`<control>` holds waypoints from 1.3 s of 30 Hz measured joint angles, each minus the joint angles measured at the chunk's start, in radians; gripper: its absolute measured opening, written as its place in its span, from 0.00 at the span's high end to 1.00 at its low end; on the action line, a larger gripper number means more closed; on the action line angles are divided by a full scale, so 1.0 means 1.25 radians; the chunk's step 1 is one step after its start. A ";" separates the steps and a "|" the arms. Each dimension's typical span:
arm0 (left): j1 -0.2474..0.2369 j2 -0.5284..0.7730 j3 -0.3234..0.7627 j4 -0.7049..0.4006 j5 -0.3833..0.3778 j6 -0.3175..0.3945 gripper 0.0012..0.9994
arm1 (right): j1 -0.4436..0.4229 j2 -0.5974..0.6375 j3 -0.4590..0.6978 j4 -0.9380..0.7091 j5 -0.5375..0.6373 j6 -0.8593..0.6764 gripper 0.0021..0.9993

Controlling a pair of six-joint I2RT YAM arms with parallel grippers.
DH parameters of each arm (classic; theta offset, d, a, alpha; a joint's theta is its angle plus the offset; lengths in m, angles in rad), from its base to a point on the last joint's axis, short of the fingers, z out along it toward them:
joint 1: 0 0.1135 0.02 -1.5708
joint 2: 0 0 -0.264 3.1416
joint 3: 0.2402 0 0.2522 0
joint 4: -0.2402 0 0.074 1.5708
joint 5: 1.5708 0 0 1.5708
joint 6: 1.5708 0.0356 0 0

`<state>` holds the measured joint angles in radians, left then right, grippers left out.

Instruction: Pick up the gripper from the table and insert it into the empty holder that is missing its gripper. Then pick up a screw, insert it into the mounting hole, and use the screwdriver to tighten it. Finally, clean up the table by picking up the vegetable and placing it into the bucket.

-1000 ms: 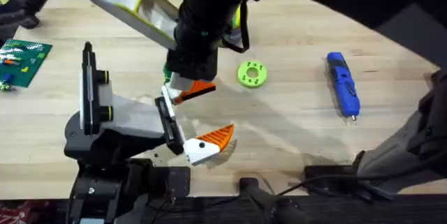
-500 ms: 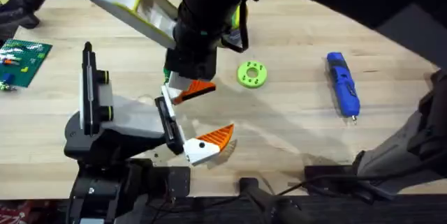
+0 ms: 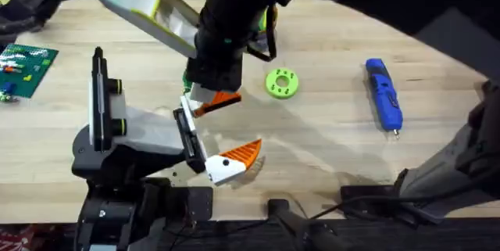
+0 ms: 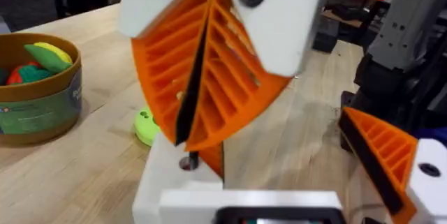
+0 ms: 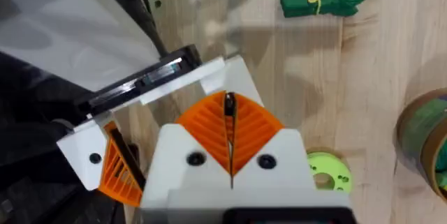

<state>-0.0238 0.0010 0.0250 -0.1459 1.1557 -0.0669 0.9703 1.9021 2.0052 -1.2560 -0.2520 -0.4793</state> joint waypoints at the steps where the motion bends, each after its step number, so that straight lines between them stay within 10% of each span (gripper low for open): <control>1: 0.000 0.000 0.000 0.000 0.000 0.000 0.01 | 0.000 0.000 0.000 0.001 0.000 0.000 0.99; 39: 0.000 0.000 0.000 0.000 0.000 0.000 0.01 | 0.000 0.000 -0.012 0.010 0.000 -0.013 0.99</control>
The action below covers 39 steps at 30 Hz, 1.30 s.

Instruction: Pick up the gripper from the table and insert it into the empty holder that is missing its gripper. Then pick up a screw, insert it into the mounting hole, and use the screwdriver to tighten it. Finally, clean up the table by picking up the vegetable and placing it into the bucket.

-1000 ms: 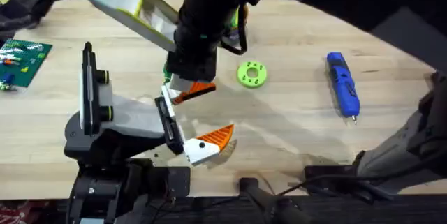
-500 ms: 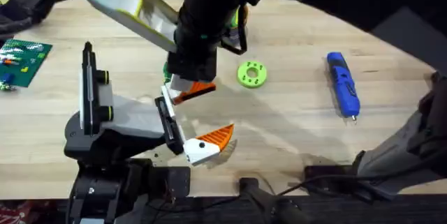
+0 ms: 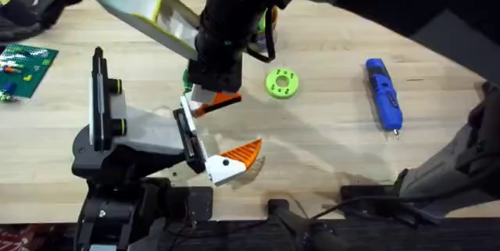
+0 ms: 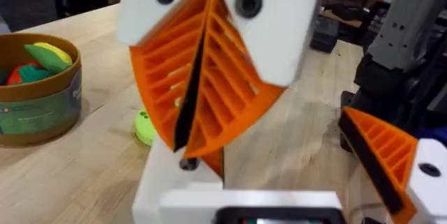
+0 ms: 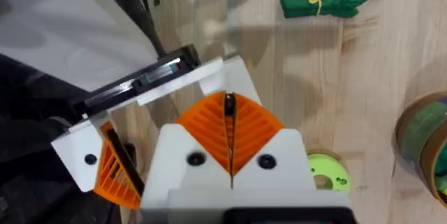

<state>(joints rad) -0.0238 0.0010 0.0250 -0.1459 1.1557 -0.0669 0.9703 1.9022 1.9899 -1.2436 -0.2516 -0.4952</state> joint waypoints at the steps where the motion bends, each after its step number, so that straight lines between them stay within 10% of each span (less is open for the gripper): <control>1: 0.000 0.000 0.000 0.000 0.000 0.000 0.01 | 0.000 0.000 -0.001 0.000 0.000 0.000 0.99; 39: 0.000 0.000 0.000 -0.001 0.000 -0.014 0.01 | -0.002 0.000 -0.017 -0.012 0.000 -0.036 0.99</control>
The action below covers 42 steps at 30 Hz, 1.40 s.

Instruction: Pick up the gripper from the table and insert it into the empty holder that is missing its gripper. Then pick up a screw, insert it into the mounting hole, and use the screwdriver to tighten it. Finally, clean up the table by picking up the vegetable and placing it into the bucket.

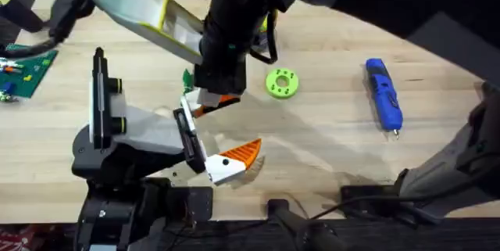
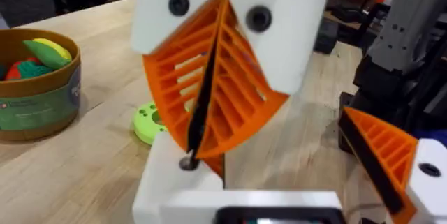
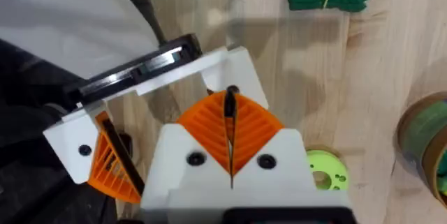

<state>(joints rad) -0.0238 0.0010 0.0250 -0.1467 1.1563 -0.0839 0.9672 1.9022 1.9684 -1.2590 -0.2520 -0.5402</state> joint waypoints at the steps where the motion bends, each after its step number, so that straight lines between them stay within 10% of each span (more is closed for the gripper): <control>1: 0.000 0.000 0.000 0.000 0.000 0.000 0.01 | 0.000 0.000 0.000 -0.002 0.000 0.000 0.99; 42: 0.000 0.005 0.000 0.000 0.001 -0.016 0.01 | -0.002 0.013 0.000 0.020 -0.016 -0.005 0.99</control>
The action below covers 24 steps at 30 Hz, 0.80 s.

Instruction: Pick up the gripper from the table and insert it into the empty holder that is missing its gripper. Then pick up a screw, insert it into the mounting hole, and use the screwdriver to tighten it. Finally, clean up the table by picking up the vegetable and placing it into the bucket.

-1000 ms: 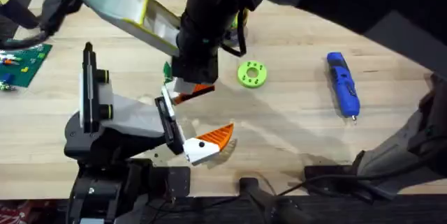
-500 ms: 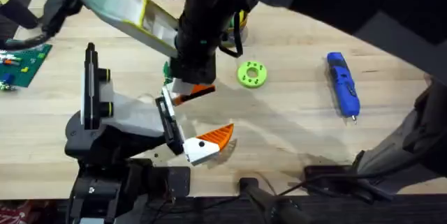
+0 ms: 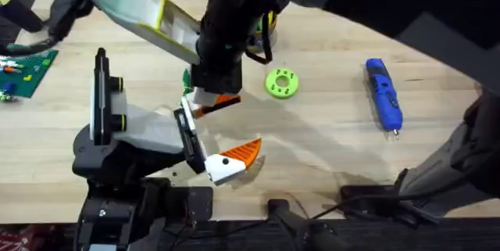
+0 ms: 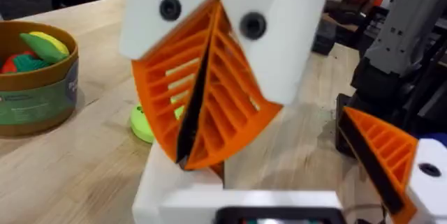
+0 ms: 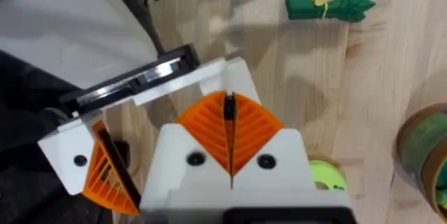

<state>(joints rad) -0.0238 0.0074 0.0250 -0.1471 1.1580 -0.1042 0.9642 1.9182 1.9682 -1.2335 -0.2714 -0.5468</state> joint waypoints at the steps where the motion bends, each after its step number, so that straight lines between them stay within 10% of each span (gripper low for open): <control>1: 0.000 0.000 0.000 0.000 0.000 0.000 0.01 | 0.000 0.000 0.000 0.000 0.000 0.000 0.99; 24: 0.000 0.000 0.000 0.001 0.001 0.023 0.01 | 0.000 0.000 0.012 -0.015 0.000 0.003 0.99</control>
<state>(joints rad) -0.0238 0.0071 0.0250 -0.1463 1.1587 -0.0750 0.9646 1.9182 1.9835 -1.2518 -0.2710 -0.5426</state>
